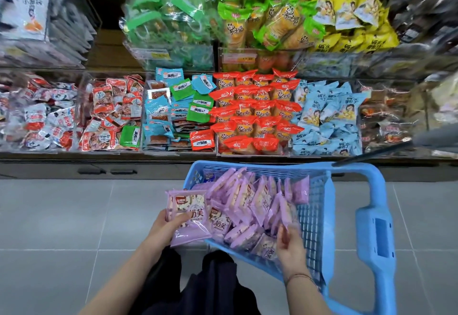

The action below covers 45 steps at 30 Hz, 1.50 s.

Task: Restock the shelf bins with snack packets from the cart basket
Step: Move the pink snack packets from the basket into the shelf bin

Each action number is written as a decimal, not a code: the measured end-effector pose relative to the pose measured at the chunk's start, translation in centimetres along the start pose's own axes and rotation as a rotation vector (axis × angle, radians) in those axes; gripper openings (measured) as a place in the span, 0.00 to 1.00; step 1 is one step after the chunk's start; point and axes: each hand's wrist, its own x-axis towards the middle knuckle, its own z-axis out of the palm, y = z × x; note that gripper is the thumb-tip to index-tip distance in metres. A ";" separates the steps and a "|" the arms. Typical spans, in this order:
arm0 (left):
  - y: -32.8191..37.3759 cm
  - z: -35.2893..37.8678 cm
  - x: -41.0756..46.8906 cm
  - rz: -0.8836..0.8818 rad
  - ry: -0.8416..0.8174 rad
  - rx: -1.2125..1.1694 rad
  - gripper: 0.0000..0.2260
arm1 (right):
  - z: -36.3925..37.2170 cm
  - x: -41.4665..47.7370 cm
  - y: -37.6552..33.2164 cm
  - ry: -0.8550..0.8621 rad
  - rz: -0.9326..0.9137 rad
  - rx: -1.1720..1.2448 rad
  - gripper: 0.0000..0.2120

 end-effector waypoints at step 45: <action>8.6 -36.0 4.6 0.149 0.001 -0.368 0.27 | 25.8 -17.4 22.3 -0.583 0.062 -0.145 0.12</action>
